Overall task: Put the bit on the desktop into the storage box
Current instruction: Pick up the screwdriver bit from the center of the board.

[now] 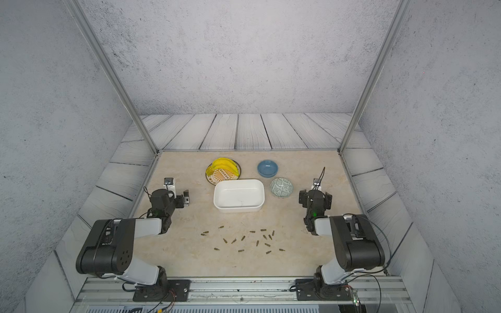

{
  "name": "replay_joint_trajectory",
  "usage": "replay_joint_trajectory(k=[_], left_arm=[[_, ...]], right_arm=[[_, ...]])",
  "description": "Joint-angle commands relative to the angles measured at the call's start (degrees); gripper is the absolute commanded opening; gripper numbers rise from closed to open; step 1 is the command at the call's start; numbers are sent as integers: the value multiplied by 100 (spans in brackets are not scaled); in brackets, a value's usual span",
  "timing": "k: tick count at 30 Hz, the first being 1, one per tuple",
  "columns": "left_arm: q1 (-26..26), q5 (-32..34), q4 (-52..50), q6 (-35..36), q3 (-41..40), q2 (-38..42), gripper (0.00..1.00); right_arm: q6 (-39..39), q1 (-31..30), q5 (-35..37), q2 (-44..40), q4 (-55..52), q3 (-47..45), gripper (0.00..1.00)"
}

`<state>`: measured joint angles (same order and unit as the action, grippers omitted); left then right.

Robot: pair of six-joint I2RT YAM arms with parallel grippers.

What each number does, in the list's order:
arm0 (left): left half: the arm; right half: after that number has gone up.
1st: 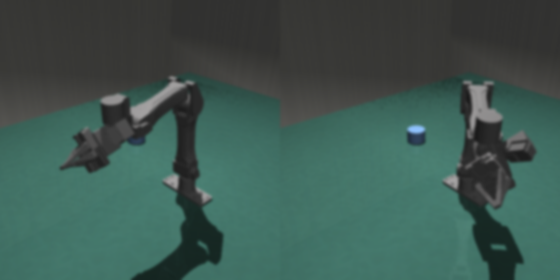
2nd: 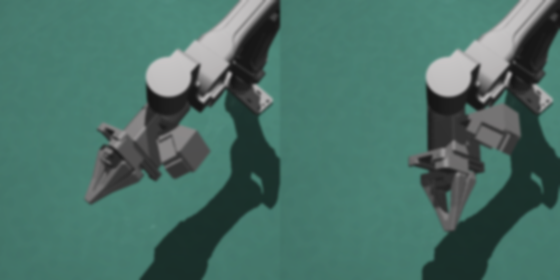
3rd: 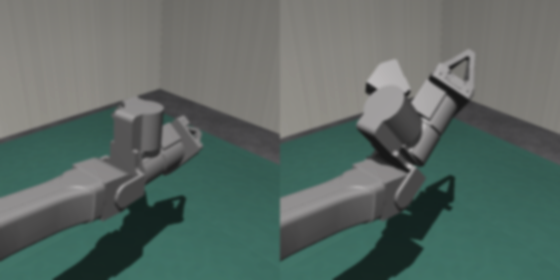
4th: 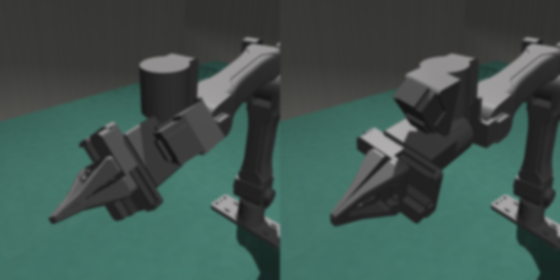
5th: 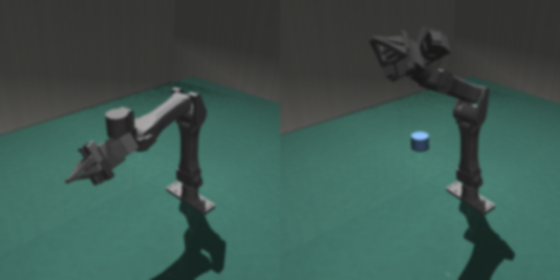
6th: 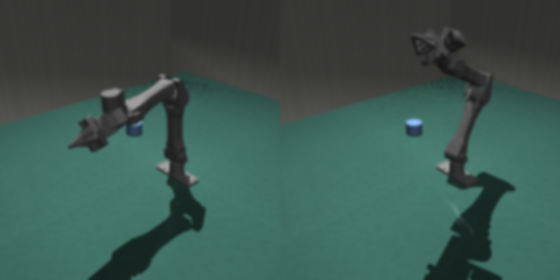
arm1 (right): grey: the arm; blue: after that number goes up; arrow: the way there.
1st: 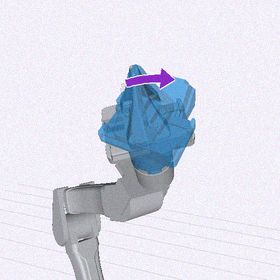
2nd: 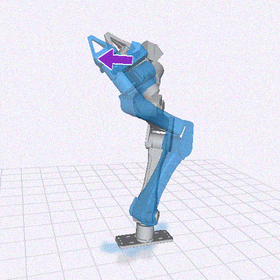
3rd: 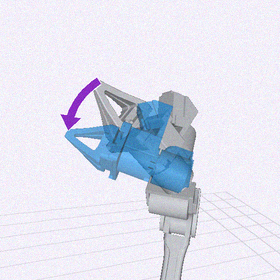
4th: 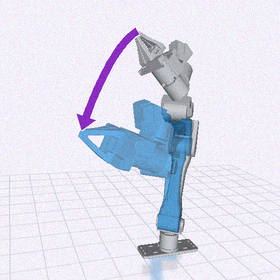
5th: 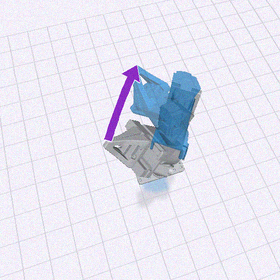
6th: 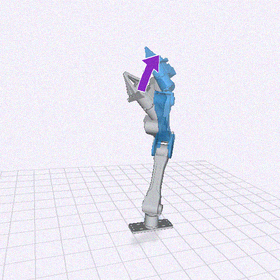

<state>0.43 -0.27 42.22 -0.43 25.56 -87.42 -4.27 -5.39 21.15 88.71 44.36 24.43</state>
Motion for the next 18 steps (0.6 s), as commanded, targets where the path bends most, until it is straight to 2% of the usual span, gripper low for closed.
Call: replay_joint_trajectory(k=[1,18], left_arm=[[45,9,-3,-24,63,-18,99],[40,13,-8,-44,72,-27,98]], right_arm=[[-8,26,-22,-71,20,54,100],[-3,16,-14,-73,19,54,100]])
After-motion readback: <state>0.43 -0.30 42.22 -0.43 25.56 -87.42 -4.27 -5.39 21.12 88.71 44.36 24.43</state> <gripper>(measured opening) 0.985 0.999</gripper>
